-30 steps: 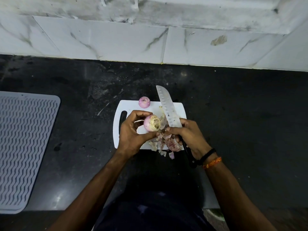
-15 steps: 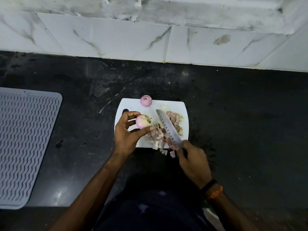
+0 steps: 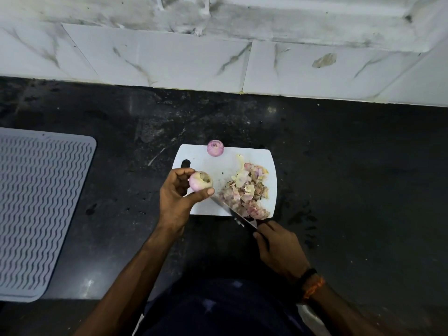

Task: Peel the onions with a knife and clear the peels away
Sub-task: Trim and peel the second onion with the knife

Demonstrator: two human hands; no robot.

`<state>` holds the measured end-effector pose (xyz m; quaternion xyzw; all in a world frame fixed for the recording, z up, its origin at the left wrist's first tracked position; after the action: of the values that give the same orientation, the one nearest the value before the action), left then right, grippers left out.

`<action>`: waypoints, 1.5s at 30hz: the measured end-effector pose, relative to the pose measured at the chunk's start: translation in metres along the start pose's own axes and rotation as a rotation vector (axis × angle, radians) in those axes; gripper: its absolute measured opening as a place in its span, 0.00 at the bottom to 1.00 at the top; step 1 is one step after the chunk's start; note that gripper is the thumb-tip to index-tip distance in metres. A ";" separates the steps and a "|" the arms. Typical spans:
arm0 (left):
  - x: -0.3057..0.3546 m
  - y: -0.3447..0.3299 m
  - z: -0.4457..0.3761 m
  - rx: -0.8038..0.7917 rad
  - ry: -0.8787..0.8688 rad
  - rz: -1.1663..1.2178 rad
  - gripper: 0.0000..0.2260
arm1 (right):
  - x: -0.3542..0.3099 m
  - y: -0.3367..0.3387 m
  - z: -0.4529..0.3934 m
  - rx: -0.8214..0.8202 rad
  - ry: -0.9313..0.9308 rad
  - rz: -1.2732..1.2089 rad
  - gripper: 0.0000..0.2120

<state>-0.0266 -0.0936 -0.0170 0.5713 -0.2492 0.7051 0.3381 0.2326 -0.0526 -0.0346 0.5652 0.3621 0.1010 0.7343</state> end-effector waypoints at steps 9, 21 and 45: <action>-0.024 -0.001 0.001 -0.108 0.026 -0.048 0.31 | -0.006 0.013 -0.024 0.027 -0.161 -0.062 0.04; -0.030 -0.005 -0.002 -0.180 -0.216 -0.473 0.27 | -0.011 0.010 -0.028 0.016 -0.230 -0.068 0.05; -0.023 -0.011 0.008 -0.267 -0.393 -0.433 0.19 | -0.044 0.025 -0.030 -0.081 -0.177 -0.124 0.22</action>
<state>-0.0104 -0.0963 -0.0385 0.6870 -0.2728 0.4540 0.4974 0.1879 -0.0455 0.0035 0.5183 0.3255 0.0197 0.7906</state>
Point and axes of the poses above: each hand's wrist, its own z-axis away from the middle knuckle, its own y-axis out of the back of the hand, x = y × z, the point moved 1 cm from there along -z, towards the middle knuckle, and after that the axes turned 1 degree about -x, right-handed, at the moved point
